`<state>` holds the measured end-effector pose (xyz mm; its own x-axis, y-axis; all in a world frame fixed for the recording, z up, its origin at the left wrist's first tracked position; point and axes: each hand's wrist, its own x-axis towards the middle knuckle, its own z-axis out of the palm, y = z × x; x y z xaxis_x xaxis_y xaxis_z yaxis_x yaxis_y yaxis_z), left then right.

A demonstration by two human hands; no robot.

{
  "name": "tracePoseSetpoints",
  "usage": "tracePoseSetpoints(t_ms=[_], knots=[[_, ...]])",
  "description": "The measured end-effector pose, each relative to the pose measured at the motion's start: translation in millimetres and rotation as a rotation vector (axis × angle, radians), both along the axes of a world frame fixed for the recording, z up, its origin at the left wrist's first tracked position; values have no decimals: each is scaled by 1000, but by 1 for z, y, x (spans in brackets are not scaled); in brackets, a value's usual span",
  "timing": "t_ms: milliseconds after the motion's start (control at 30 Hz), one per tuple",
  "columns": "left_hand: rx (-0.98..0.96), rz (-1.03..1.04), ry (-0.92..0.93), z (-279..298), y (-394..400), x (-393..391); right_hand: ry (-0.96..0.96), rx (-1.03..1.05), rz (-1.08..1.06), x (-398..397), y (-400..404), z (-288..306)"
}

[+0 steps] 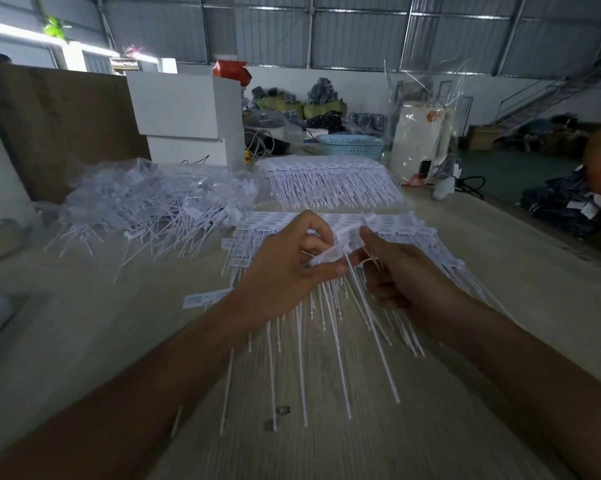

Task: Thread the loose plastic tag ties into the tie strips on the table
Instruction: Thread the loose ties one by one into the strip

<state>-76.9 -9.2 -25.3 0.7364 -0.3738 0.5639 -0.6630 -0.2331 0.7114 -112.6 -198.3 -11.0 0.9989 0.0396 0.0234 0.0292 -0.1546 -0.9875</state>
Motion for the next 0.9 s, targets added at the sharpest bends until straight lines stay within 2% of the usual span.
tracePoseSetpoints(t_ms=[100, 233, 467, 567, 733, 900], knots=[[68, 43, -107, -1, 0, 0, -23, -32, 23, -1, -1, 1], [104, 16, -122, -2, -2, -2, -71, -125, 53, -1, 0, -3], [295, 35, -176, 0, 10, 3, -110, 57, 29, 2, -6, -2], [285, 74, -165, -2, 8, 3, -105, 60, 39, 3, -6, -4], [254, 170, -308, 2, 7, 2, -81, -63, 31, 5, -11, -1], [265, 206, -346, 2, 9, 1, -122, -117, 97, 4, -12, -1]])
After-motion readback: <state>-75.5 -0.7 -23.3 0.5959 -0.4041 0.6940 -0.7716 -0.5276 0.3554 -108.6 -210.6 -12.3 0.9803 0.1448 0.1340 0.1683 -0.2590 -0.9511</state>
